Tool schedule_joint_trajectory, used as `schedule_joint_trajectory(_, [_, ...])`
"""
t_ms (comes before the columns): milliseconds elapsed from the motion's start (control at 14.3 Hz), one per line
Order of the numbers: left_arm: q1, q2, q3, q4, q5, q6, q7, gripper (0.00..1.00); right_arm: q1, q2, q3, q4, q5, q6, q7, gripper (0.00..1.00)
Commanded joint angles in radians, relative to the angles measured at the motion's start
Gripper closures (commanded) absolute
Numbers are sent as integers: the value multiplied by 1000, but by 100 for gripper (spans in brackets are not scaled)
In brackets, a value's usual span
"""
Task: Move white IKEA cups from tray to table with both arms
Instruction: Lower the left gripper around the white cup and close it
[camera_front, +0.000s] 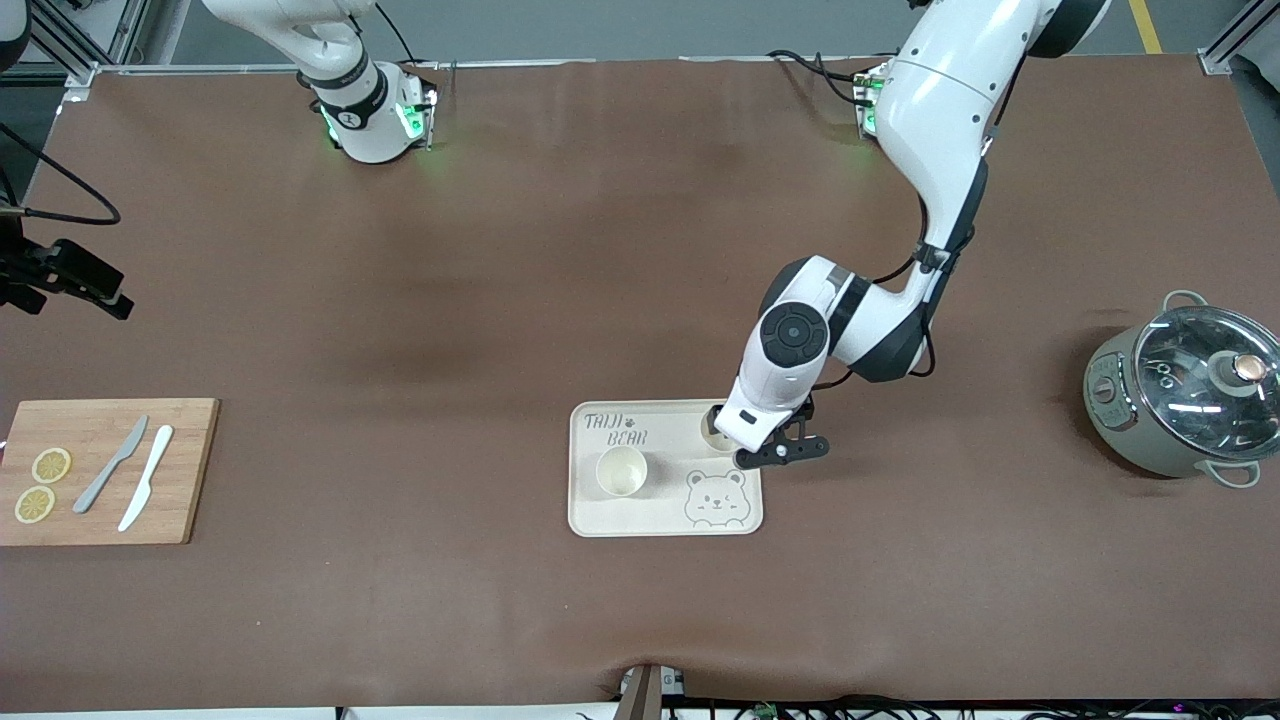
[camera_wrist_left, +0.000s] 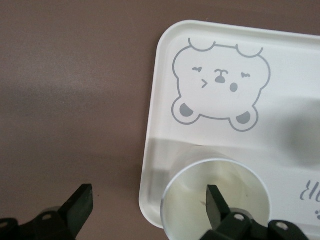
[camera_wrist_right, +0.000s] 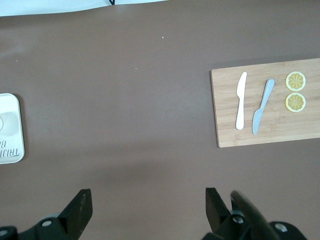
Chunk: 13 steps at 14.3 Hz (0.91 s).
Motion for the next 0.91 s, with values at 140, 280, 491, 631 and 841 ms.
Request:
schedule_joint_trajectory(140, [-13, -1, 5, -13, 29, 23, -28, 0, -15, 19, 6, 22, 22, -10, -8, 0])
schedule_joint_trajectory(280, [-17, -1, 4, -11, 27, 23, -54, 65, -15, 19, 6, 24, 20, -10, -8, 0])
schedule_joint_trajectory(491, [-22, 7, 7, -16, 32, 23, -77, 100, -10, 33, 6, 22, 22, -10, -11, 0])
schedule_joint_trajectory(631, [-17, 6, 7, -16, 40, 23, -76, 100, -5, 42, 8, 16, 40, -8, -6, 0])
schedule_joint_trajectory(841, [-13, 6, 7, -16, 41, 23, -75, 100, 5, 74, 12, 21, 52, -11, 3, 0])
